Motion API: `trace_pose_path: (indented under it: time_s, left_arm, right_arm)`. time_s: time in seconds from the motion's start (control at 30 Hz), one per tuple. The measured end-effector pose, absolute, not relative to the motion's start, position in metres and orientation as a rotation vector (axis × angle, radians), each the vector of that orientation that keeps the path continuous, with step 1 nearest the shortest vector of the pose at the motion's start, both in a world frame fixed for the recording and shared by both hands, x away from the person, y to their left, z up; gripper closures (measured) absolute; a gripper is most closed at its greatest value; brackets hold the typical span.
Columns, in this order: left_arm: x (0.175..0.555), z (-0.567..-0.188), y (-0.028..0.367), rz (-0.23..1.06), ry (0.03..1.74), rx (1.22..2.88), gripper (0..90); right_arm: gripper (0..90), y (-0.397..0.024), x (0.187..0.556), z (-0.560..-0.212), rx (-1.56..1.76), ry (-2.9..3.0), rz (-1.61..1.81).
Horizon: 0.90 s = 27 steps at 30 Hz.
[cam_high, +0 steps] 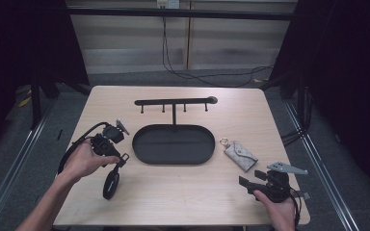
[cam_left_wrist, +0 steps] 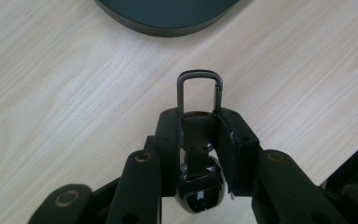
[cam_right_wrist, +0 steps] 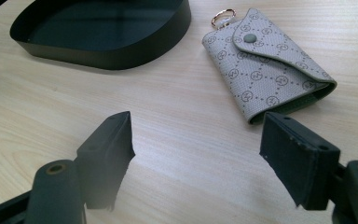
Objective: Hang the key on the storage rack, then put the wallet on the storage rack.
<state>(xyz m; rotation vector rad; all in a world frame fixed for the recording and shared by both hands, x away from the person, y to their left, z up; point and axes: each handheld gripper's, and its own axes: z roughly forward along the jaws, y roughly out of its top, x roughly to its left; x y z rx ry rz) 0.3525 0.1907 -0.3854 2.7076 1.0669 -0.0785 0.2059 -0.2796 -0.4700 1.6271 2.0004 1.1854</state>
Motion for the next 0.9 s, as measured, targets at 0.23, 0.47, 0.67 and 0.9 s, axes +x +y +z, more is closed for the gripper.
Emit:
trace_pose_path:
  time_s: [0.23,0.47,0.67,0.9]
  left_arm:
    - [0.351,-0.371,0.197,-0.053,1.071,2.681,70.9]
    - [0.350,-0.354,0.197,0.001,1.088,2.664,70.9]
    - [0.352,-0.343,0.193,0.022,1.093,2.652,70.9]
    - [0.355,-0.334,0.186,0.027,1.087,2.657,70.9]
  right_arm:
    - [25.3,-0.279,0.208,-0.471,1.623,2.010,1.186]
    - [25.3,-0.279,0.207,-0.470,1.618,2.005,1.191]
    - [25.3,-0.279,0.206,-0.470,1.618,2.006,1.191]
    - [25.3,-0.280,0.206,-0.470,1.617,2.007,1.192]
